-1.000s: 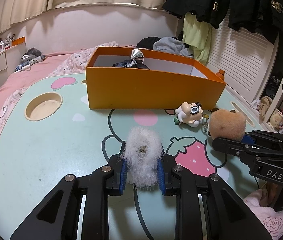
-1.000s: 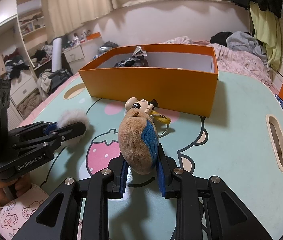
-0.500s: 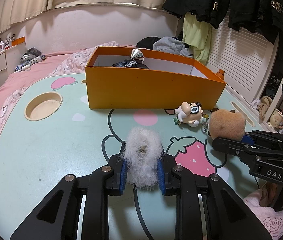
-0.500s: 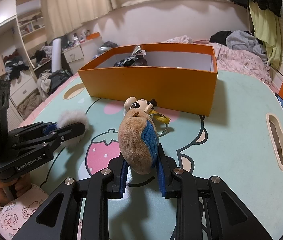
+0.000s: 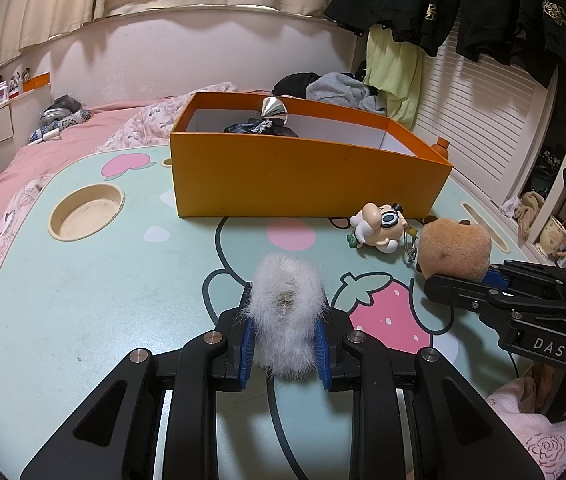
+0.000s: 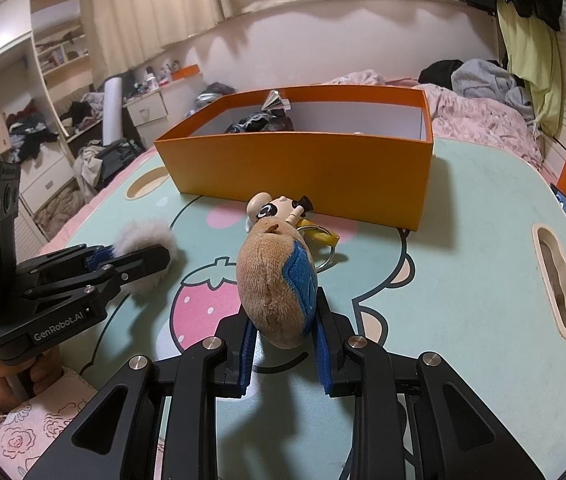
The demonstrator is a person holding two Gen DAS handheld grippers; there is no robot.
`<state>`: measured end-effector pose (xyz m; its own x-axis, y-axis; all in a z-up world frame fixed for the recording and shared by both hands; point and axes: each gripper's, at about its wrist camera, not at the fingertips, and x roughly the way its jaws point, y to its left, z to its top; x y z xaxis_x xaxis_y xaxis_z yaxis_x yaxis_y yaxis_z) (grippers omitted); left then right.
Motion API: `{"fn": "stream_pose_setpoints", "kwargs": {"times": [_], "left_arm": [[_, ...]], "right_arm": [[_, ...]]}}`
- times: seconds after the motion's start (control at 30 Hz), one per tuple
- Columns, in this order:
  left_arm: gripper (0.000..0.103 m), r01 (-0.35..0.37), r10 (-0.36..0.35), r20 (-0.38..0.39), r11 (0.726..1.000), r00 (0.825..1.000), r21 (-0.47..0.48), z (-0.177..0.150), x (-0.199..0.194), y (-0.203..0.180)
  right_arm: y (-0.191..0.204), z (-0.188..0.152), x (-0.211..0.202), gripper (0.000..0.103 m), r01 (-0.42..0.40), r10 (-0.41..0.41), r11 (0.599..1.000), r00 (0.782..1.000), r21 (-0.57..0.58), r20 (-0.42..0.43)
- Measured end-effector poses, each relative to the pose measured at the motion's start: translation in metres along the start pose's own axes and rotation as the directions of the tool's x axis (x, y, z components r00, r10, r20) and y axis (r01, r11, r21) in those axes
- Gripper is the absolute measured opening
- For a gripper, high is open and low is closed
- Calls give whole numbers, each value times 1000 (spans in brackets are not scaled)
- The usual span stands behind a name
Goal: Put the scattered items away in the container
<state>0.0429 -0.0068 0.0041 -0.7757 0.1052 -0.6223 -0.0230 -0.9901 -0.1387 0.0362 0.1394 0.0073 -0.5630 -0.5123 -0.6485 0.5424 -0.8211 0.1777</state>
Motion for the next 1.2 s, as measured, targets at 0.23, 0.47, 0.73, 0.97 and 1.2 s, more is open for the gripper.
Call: {"fn": "stream_pose_setpoints", "kwargs": {"times": [0.23,0.47,0.73,0.97,1.2], "left_arm": [[26,0,0,-1,1000,1000,0,0,0,-1],[26,1,-1,-2,1000,1000,1,0,0,-1],[26,2,-2,-6,1000,1000,-1,-1,1,-1],[26,1,-1,-5,1000,1000,1,-1,0,-1],[26,2,-2,-10,1000,1000,2,-1,1,-2]], "right_arm": [[-1,1,0,25,0,0,1000,1000,-1,-1],[-1,-1,2,25,-2,2,1000,1000,3,-12],[0,0,3,25,-3,3,1000,1000,7,-16],[1,1,3,25,-3,3,1000,1000,9,-18],[4,2,2,25,2,-2,1000,1000,-4,-16]]}}
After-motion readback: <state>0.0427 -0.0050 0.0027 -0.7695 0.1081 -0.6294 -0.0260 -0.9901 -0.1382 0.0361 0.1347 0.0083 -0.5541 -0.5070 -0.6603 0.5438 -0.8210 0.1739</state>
